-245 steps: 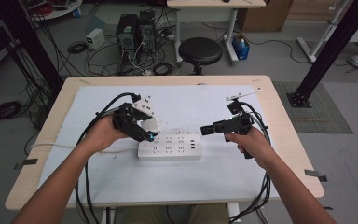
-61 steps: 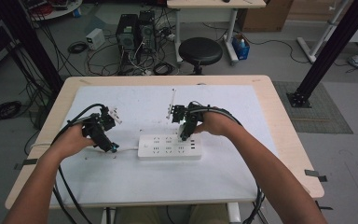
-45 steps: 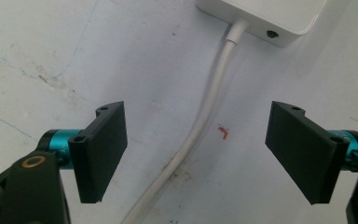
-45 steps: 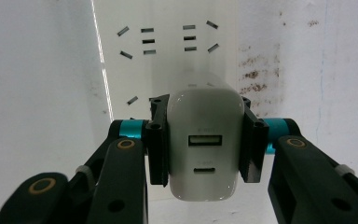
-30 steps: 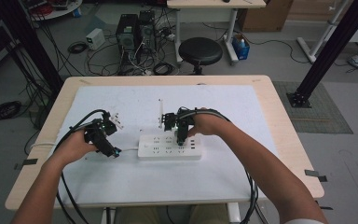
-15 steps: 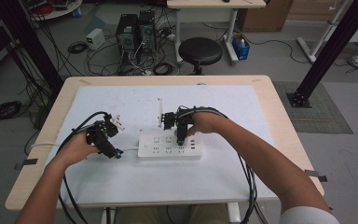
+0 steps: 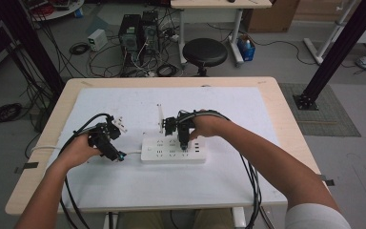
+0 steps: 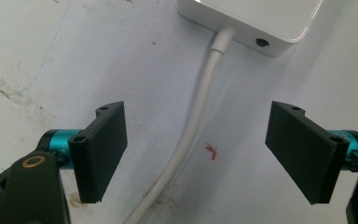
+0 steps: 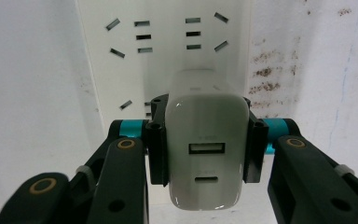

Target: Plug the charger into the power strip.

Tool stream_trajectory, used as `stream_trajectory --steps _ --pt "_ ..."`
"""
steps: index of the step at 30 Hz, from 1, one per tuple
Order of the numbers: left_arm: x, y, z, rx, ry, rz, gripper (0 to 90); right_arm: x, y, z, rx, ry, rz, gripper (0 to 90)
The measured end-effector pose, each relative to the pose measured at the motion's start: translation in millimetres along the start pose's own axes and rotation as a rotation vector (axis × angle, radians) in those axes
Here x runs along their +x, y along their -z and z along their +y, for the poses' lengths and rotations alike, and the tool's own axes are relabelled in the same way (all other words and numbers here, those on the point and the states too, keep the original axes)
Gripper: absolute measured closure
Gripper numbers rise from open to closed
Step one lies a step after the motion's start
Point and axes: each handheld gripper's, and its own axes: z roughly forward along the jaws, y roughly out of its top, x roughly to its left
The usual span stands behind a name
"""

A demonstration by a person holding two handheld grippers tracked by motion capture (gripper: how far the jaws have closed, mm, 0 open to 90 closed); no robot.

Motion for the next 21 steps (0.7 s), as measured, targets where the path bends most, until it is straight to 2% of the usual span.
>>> stream_trajectory --steps 1,3,4,5,6,7,8,9,10,11,13,14,15,16,17,18,19,21 --pt "-0.3 -0.2 -0.1 -0.002 0.004 0.001 20.7 -2.0 -0.2 -1.1 -0.004 -0.006 0.011 62.3" --pt "1.2 1.4 0.2 0.025 -0.025 0.008 20.7 -3.3 -1.2 -2.4 -0.014 -0.018 0.022 62.3" --pt "0.3 0.8 0.0 0.018 -0.018 0.006 20.7 -4.6 -2.2 -3.8 -0.028 -0.012 0.023 62.3" --pt "-0.3 0.5 -0.3 0.014 -0.013 0.004 20.7 -3.3 -2.6 -5.2 -0.034 -0.029 0.025 62.3" --pt "0.2 0.7 -0.2 0.02 -0.021 0.003 20.7 -2.2 -3.1 -6.5 -0.04 -0.029 0.016 62.3" --pt "-1.2 -0.2 -0.6 0.006 -0.002 0.004 20.7 -1.8 -3.5 -7.4 -0.049 -0.035 0.016 62.3" --pt "0.6 1.3 -0.3 0.029 -0.027 0.005 20.7 -1.5 -3.9 -8.0 -0.052 -0.037 0.016 62.3" --pt "1.0 1.8 -0.3 0.034 -0.034 0.006 20.7 -1.4 -4.0 -7.9 -0.053 -0.042 0.018 62.3" --pt "-0.6 1.3 -0.8 0.018 -0.014 0.005 20.7 -2.6 -4.5 -8.4 -0.054 -0.035 0.022 62.2" --pt "0.5 2.5 -1.0 0.026 -0.026 0.007 20.7 -2.3 -4.1 -8.4 -0.048 -0.046 0.026 62.1" --pt "1.5 3.3 -1.9 0.022 -0.018 0.009 20.7 -6.3 -5.2 -9.3 -0.063 -0.029 0.043 61.9" --pt "0.9 2.4 -2.7 0.005 0.0 0.008 20.7 -6.4 -5.1 -9.7 -0.07 -0.037 0.052 61.8" --pt "1.2 2.6 -3.0 0.006 0.002 0.011 20.7 -7.6 -5.4 -10.4 -0.08 -0.02 0.053 61.6" --pt "3.4 4.5 -2.7 0.031 -0.025 0.014 20.7 -7.8 -5.0 -11.1 -0.084 -0.013 0.055 61.3" --pt "2.9 4.0 -3.2 0.02 -0.016 0.012 20.7 -7.6 -5.2 -12.2 -0.095 -0.019 0.058 59.0" --pt "3.0 4.5 -3.5 0.02 -0.014 0.014 20.7 -7.9 -5.6 -13.8 -0.106 -0.024 0.061 48.9" --pt "3.4 4.8 -3.8 0.017 -0.013 0.015 20.7 -9.8 -5.7 -15.8 -0.135 -0.028 0.061 42.5" --pt "4.3 6.2 -5.2 0.003 0.0 0.017 20.7 -12.5 -2.3 -21.9 -0.198 -0.063 0.093 37.6"
